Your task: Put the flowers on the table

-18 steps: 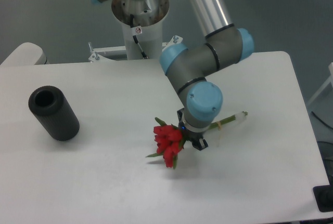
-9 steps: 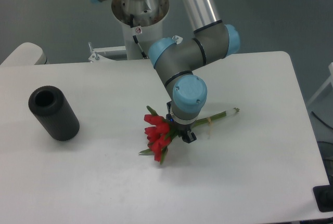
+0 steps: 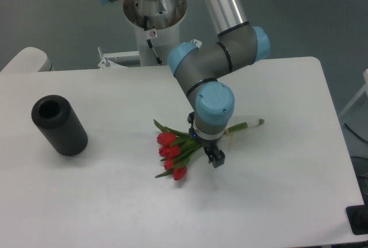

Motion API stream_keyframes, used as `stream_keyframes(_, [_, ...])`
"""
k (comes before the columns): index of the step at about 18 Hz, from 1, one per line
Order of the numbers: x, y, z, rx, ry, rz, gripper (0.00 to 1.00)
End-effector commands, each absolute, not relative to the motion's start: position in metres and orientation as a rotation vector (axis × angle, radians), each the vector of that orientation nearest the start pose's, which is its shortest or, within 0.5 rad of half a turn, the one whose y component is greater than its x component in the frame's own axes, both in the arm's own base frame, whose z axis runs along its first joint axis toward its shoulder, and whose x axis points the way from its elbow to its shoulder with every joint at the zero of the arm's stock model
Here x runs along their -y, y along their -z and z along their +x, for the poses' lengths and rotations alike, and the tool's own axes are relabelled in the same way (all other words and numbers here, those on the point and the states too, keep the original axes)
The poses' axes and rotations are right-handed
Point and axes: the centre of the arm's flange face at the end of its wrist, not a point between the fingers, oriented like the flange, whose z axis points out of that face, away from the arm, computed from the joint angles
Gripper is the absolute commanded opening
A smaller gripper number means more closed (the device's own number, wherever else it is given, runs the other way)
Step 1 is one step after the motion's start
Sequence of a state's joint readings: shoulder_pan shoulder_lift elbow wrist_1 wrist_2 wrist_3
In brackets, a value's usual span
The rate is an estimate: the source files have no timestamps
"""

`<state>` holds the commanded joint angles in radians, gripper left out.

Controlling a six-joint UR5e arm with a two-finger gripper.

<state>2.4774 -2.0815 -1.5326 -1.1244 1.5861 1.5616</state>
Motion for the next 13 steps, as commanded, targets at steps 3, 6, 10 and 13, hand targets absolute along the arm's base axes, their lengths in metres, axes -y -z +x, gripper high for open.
stream_keyframes(3, [-0.510,-0.250,-0.455,-1.010,0.001,-2.994,1.00])
stream_keyframes(6, [-0.514,-0.251,-0.474,-1.035,-0.019,-2.981,1.00])
stream_keyframes(10, [-0.515,-0.259,-0.494,-1.049,-0.048,-2.968,1.00])
stream_keyframes(13, [-0.511,-0.260,-0.509,-1.038,-0.063,-2.965,1.00])
